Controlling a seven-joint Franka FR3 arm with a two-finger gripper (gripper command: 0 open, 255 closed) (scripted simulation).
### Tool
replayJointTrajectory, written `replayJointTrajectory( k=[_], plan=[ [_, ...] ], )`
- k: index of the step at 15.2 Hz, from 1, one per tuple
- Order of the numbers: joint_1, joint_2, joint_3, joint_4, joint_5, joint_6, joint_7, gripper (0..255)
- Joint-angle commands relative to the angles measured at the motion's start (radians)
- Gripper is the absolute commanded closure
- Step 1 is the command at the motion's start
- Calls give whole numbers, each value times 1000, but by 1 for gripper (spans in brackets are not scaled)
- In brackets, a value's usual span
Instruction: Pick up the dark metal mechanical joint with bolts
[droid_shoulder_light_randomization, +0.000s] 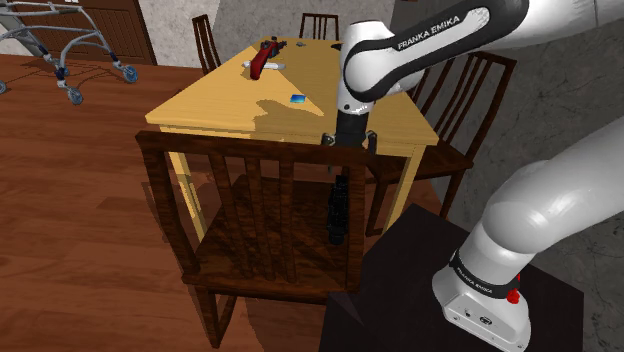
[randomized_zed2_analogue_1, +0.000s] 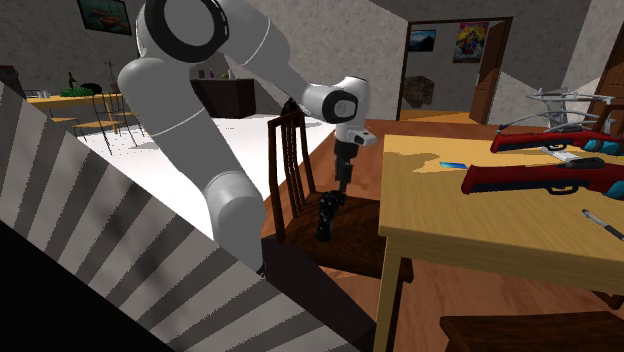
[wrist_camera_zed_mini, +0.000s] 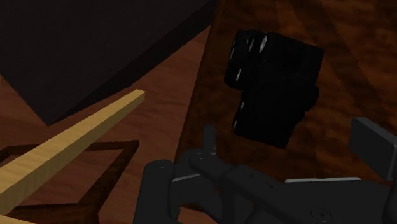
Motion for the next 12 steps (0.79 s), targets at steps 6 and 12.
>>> replayJointTrajectory(
  k=[6, 12],
  plan=[
    [-15, 105, 27, -35, 7, 129, 70, 0],
    [-14, 129, 31, -54, 9, 171, 69, 255]
  ],
)
